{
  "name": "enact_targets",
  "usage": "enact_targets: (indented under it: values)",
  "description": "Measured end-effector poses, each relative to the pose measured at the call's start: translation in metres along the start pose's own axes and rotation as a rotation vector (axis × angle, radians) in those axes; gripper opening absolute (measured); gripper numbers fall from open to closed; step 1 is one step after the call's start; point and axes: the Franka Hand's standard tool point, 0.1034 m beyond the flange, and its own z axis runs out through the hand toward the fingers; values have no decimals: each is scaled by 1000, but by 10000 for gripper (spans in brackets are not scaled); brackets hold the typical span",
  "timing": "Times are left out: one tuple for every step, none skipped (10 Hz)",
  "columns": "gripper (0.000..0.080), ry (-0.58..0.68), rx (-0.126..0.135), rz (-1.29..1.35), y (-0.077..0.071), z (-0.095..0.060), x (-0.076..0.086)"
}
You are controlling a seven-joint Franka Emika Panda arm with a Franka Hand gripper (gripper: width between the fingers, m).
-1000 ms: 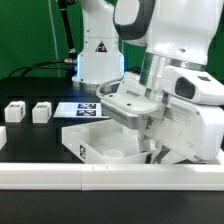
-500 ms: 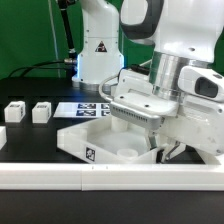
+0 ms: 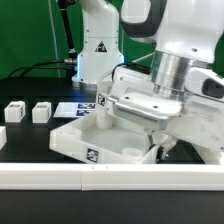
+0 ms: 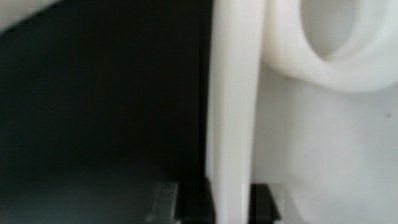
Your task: Assemble square table
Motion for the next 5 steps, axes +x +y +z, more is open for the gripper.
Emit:
enact_targets:
  values:
    - [57,2,-12,-90,5,-1,3]
    - [58,4,-31,-207,-1,0,5]
    - [57,0,-23,-232,-4,1,4]
    - [57,-6,-18,-285,-5,1,3]
    - [57,-12,-12,-363,-7,2,3]
